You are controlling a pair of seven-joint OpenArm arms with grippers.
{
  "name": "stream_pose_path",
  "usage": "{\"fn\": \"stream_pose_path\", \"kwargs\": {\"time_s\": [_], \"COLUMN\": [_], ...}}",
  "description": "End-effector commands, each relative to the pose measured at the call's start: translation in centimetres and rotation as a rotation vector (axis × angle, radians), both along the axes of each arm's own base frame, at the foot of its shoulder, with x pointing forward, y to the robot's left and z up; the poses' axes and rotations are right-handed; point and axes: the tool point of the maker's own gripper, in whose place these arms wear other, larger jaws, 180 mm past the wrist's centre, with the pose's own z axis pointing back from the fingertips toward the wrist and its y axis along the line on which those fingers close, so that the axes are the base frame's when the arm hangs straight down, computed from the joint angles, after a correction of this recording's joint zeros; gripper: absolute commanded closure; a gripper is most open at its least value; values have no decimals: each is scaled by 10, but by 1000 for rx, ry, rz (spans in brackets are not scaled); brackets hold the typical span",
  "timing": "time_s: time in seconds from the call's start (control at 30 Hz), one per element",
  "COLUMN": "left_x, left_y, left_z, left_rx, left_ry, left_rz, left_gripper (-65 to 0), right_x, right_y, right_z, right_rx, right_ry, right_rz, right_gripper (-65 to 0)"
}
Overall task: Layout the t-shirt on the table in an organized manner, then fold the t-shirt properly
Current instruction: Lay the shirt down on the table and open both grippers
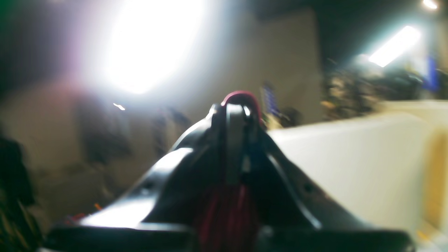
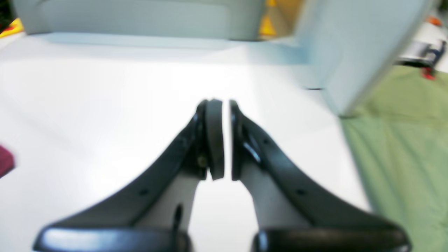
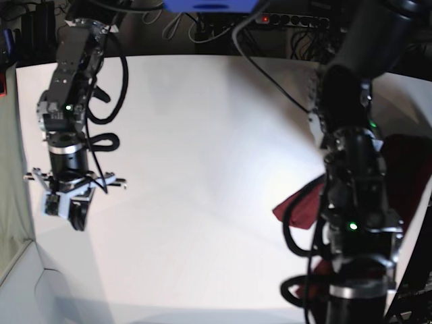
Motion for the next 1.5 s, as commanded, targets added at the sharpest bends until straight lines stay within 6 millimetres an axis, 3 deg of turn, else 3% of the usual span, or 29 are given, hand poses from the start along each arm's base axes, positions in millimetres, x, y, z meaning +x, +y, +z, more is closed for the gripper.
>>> {"fn": "stream_pose_path", "kwargs": {"time_s": [0.0,0.27,0.37,0.53,0.63,0.8,0.9,1.07,1.2,1.27,1.4,1.47], "left_x": [-8,33,47,51,46,24,14,24,23,15,-10,-21], "left_y": [-11,-98,-129,-183,-215,-244,-243,-186,-120,-93,-49,-35], "left_z": [9,-86,-123,-180,-217,-224,-219,-223,-270,-305,-371,-394], "left_rx": [-21,-36,29,166,262,283,243,120,145,190,287,322], "left_ry": [-48,247,352,486,554,458,409,432,523,594,740,794], "left_rz": [-33,-212,-255,-339,-389,-487,-506,-396,-278,-234,-180,-166], "left_gripper": [-2,-3,-5,-13,-104,-300,-338,-338,-338,-338,-338,-338], "right_x": [2,-18,-26,-34,-39,-42,-42,-42,-40,-39,-33,-30], "right_y": [-4,-66,-75,-84,-84,-84,-84,-84,-83,-82,-82,-83], "right_z": [19,14,8,1,-5,-11,-12,-14,-13,-12,-24,-33], "right_rx": [-5,-19,-22,-28,-31,-31,-30,-29,-25,-23,-3,9], "right_ry": [-66,-49,-31,-12,8,23,31,35,31,29,52,73], "right_rz": [-8,-180,-205,-230,-231,-229,-230,-230,-227,-223,-221,-221], "right_gripper": [-19,-19,-19,-19,-19,-19,-19,-19,-19,-19,-19,-19]}}
